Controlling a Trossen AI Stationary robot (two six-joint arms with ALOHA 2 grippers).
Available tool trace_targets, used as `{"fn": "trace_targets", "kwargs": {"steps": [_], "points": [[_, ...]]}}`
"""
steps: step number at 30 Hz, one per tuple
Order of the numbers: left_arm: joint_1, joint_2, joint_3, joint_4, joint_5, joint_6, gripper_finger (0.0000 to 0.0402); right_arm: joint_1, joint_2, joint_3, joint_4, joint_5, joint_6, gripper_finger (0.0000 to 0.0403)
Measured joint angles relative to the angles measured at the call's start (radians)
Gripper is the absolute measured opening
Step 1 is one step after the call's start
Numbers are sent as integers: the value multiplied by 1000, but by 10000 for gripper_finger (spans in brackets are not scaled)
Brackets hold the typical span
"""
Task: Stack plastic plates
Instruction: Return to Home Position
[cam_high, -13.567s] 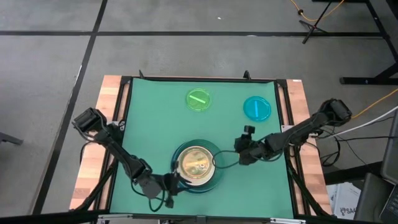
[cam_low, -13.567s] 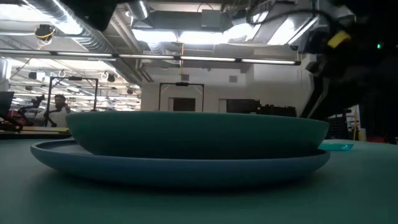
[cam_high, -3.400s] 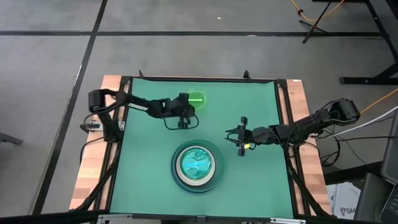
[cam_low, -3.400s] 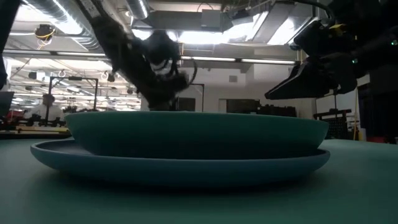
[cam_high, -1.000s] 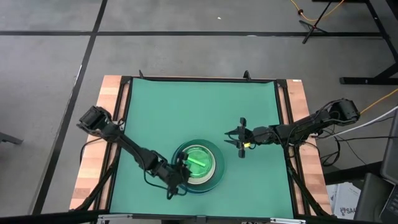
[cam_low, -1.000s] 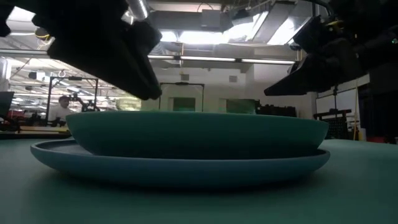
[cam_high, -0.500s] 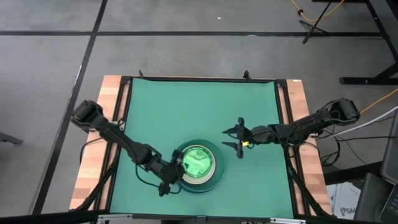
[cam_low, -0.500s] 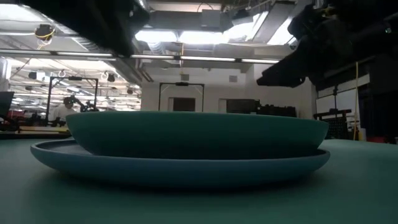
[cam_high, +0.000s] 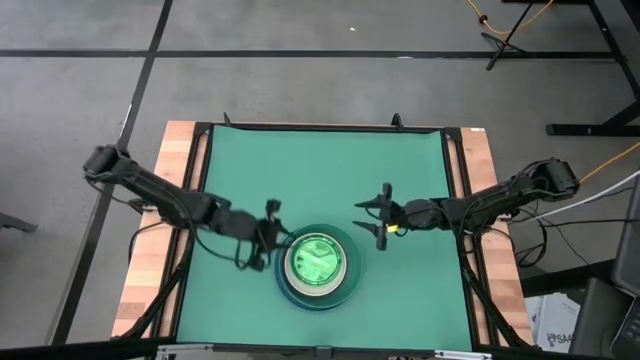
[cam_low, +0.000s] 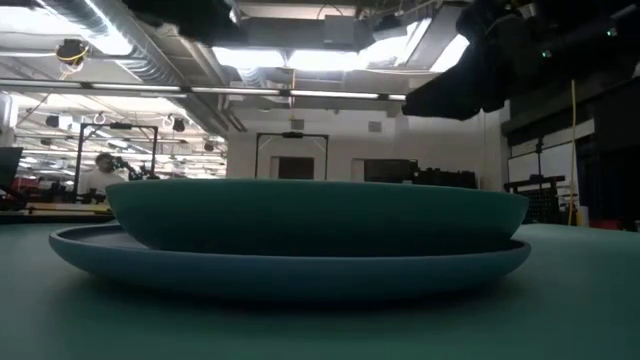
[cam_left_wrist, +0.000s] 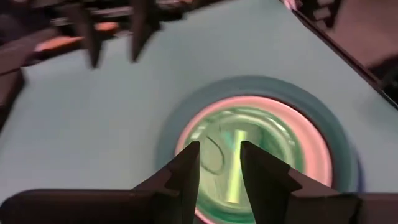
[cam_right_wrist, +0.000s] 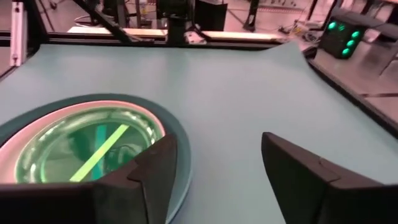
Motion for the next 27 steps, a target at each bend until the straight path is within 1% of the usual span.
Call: {"fn": "trace_targets", "kwargs": {"steps": [4,7,9,11,13,15,20,24,27], "points": [[93,-119,-152,138,38,1,109,-18,-6,6,-3,14,-38,212],[148,-209,-258,236,63,8,109,-83,-14,5,5,13,-59,199],[184,-269,-328,288,75,16,109,-145,-14,5,5,-36,-59,189],[220,-326,-390,316,75,13,109,-210,-18,5,1,-123,-54,177],[253,-389,-441,322,74,1,109,-271,-18,5,3,-206,-33,165],[284,-461,-494,325,69,-10,109,-324,-18,1,4,-264,-30,151],[356,-645,-596,328,67,-23,109,-415,-18,-30,17,-337,-30,116],[398,-770,-648,311,76,-28,109,-462,-34,-65,17,-405,-26,92],[414,-845,-661,230,76,-27,109,-489,-83,-102,18,-451,-9,76]]}}
